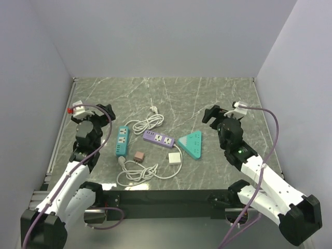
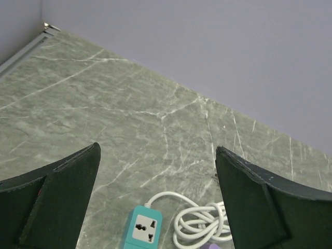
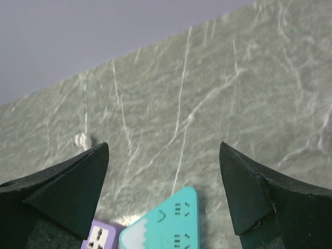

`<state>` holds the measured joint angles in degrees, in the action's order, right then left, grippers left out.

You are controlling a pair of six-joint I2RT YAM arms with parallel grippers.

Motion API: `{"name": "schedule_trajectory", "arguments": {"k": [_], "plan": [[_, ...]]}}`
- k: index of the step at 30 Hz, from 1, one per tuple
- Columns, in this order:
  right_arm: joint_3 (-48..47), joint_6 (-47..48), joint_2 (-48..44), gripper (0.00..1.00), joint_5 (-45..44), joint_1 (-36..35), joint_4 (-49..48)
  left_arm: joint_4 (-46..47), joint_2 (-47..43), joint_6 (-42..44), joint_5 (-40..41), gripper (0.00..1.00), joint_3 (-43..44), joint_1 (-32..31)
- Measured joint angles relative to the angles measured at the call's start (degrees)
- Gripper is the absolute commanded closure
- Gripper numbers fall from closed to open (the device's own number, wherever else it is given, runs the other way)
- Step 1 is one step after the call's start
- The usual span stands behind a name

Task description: Insert the plug

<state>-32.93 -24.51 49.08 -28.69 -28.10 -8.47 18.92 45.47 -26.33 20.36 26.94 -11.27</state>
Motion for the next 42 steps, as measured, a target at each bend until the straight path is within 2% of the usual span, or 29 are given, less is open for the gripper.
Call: {"name": "schedule_trajectory", "arguments": {"k": [7,14,20,31,42], "plan": [[-0.72,-5.14,1.92,0.07,4.15,0.0,8.76,-0.09,3.45,0.81,-2.58,0.02,0.98,-3.04],[1.44,-7.56,6.49,0.06,12.28,0.0,9.14,-0.31,9.42,2.36,-9.99,0.03,5.09,-6.19],[2.29,-7.65,11.37,0.05,17.44,-0.46,9.62,-0.48,11.26,4.81,-10.43,0.02,5.22,-11.47],[2.21,-7.1,18.32,0.02,17.35,-6.51,12.98,-1.51,12.44,6.12,-11.52,0.01,7.54,-11.65],[2.23,-4.48,17.29,0.01,18.78,-8.13,16.7,-2.84,12.55,6.14,-11.76,0.01,7.69,-11.69]]}}
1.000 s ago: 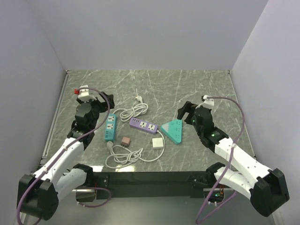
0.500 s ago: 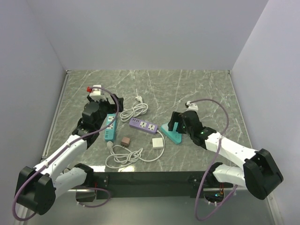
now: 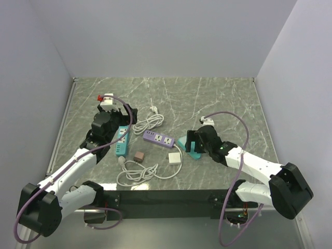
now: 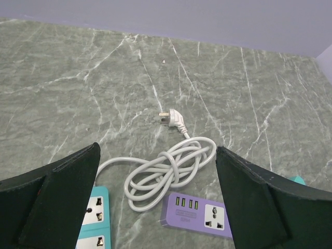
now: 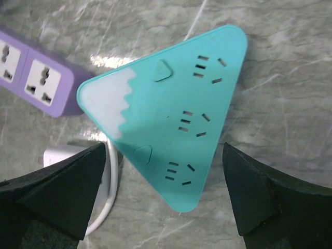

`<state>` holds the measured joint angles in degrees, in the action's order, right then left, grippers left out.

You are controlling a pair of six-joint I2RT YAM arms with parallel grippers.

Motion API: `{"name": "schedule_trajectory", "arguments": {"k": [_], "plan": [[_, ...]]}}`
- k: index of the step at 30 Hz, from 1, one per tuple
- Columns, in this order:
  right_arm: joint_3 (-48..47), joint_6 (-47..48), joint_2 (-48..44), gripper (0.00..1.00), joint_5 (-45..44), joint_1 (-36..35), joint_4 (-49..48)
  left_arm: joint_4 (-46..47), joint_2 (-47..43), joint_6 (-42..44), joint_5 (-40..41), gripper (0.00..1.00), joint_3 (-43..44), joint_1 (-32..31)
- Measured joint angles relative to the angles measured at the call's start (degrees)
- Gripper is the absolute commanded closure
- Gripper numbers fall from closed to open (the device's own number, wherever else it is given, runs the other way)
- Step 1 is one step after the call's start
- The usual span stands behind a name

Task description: Insert the plug

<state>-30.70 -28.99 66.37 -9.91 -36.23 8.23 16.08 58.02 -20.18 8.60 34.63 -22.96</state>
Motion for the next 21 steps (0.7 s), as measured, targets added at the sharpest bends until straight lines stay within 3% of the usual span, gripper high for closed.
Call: {"name": "schedule_trajectory", "arguments": {"k": [7,17,21], "plan": [[-0.07,1.9,2.38,0.0,3.89,-0.52,0.17,-0.26,0.0,0.0,-0.22,0.01,0.0,0.0],[-2.97,1.53,9.84,0.0,2.58,-1.49,3.82,-0.92,0.0,0.02,-0.24,0.01,0.0,0.0],[-4.83,0.7,12.37,0.19,1.33,-2.54,3.91,-0.87,0.0,0.22,-0.85,0.0,0.0,-0.07]]}}
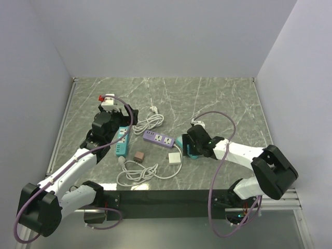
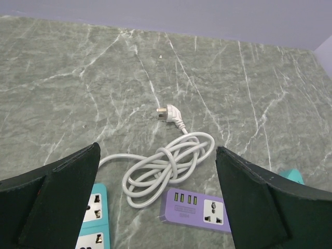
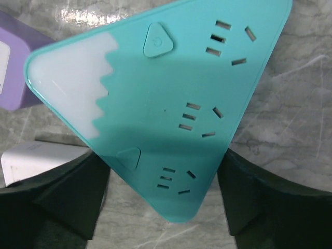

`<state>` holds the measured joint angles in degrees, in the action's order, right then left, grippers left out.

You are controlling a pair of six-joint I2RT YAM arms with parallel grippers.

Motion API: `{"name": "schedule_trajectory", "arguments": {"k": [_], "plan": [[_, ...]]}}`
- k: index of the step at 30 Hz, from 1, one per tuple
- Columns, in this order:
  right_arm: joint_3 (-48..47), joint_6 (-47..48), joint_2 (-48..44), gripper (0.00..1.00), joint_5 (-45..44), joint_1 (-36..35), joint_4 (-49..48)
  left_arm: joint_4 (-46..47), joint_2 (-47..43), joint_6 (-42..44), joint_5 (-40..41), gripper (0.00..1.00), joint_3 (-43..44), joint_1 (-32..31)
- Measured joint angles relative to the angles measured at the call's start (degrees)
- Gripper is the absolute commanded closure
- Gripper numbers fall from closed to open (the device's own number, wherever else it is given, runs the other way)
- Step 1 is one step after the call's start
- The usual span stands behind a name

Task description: Insert the plug

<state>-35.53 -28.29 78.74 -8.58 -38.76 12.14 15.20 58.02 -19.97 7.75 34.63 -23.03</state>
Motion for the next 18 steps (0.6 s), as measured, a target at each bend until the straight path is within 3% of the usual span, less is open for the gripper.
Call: {"name": "schedule_trajectory", "arguments": {"k": [4,12,13,18], "plan": [[-1.27,-0.85,1.79,0.47,-1.9,-1.86,-0.11,0.07,0.11,0.42,-0.72,0.01,0.0,-0.5],[-1.33,-0.5,-2.16,0.81,-3.48,-3.26,1.2,1.75,1.29,0.61,-6.64,0.0,0.0,-0.9],[-1.33,-0.42,-3.8,1.0,-3.58,-3.26,1.27,2.08,1.62,0.59,-7.74,0.0,0.0,-1.01],[-1.33,0.02,-10.6,1.0,-4.72,-3.37,1.05,4.28,4.2,0.2,-13.55,0.01,0.0,-2.56]]}}
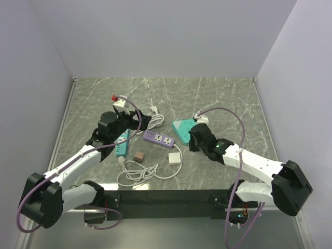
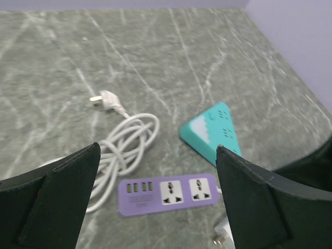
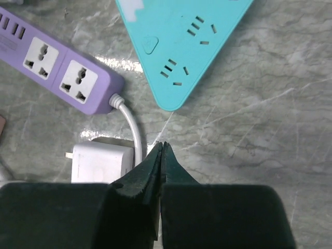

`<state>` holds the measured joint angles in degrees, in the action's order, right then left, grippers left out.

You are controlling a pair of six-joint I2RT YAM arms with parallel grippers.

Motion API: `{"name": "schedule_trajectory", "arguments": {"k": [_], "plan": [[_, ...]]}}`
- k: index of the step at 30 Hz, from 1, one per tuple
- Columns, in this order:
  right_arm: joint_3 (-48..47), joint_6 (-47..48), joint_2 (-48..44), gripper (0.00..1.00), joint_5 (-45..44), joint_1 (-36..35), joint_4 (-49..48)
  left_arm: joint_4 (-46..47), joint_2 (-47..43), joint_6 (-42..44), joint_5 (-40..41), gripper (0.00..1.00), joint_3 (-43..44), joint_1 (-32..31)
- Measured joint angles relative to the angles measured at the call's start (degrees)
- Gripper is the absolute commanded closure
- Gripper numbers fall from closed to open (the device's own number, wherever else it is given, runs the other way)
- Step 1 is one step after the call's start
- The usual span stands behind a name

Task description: Insert the plug

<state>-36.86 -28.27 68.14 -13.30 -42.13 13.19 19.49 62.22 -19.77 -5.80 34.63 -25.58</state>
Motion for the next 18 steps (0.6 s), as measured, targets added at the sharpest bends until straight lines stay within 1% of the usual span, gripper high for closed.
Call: {"name": "schedule_trajectory", "arguments": {"k": [2,3,4,5,6,7,8,9,10,13,18], "plan": [[-0.22,0.02,-0.35,1.0,-0.9,0.0,0.2,0.92,1.25,-0.26,-1.84,0.01,0.0,-0.76],[-0.28,0.02,-0.13,0.98,-1.14,0.0,0.2,1.22,1.92,-0.48,-2.49,0.01,0.0,-1.14],[-0.33,0.02,0.17,0.91,-1.31,0.0,0.2,1.44,2.58,-0.66,-3.17,0.01,0.0,-1.4],[-0.48,-0.15,0.52,0.86,-1.42,0.0,0.17,1.73,3.06,-0.76,-3.56,0.0,0.0,-1.51],[-0.74,-0.15,1.05,0.79,-1.49,0.0,0.15,2.43,3.72,-0.94,-3.96,0.01,0.02,-1.66],[-1.18,-0.24,1.7,0.45,-1.51,0.0,0.13,2.93,4.42,-1.11,-4.31,0.01,0.2,-1.68],[-1.73,-0.24,2.36,0.22,-1.55,0.0,0.11,3.23,5.31,-1.33,-4.59,0.01,0.61,-1.68],[-2.67,-0.42,3.37,0.08,-1.57,0.0,0.02,3.45,6.64,-1.84,-5.01,0.0,1.51,-1.73],[-3.96,-0.46,4.57,0.06,-1.68,0.0,-0.07,3.96,8.44,-2.27,-5.33,0.0,2.71,-1.86],[-6.88,-0.42,7.08,0.05,-1.84,0.02,-1.18,6.14,14.82,-3.82,-6.16,0.01,6.38,-2.36],[-7.74,-1.33,8.48,0.04,-1.53,0.68,-3.78,7.52,27.3,-7.17,-8.28,0.03,12.39,-3.39]]}}
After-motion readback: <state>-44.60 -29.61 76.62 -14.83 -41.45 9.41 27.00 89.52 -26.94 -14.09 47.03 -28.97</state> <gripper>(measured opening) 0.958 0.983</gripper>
